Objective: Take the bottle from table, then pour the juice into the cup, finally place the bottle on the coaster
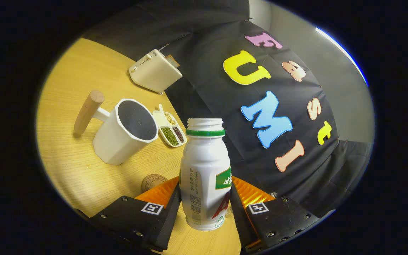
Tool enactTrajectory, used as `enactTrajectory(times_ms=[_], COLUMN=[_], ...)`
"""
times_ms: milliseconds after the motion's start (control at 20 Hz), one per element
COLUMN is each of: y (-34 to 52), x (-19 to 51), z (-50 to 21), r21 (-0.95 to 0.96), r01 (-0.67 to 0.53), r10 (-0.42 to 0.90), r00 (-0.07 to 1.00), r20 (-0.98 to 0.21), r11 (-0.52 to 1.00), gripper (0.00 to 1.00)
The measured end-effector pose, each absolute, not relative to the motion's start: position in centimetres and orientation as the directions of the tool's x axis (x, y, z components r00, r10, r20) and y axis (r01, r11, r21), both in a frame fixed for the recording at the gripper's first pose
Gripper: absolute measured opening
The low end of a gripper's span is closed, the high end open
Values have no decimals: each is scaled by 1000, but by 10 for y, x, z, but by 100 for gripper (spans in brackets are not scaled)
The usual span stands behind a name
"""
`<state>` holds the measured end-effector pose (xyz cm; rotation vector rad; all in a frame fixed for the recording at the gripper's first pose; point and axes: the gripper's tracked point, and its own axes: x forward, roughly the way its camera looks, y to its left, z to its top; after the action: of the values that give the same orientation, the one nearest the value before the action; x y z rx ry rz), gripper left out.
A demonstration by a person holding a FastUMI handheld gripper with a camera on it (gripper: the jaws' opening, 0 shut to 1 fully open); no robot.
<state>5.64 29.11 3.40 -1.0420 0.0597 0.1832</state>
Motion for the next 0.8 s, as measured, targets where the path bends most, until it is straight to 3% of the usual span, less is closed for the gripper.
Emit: enactTrajectory(times_ms=[800], y=[304], x=[57], z=[31], r21=[-945], r01=[-156], r10=[127], r00=[984], r20=[-124], r11=[288], gripper=[72])
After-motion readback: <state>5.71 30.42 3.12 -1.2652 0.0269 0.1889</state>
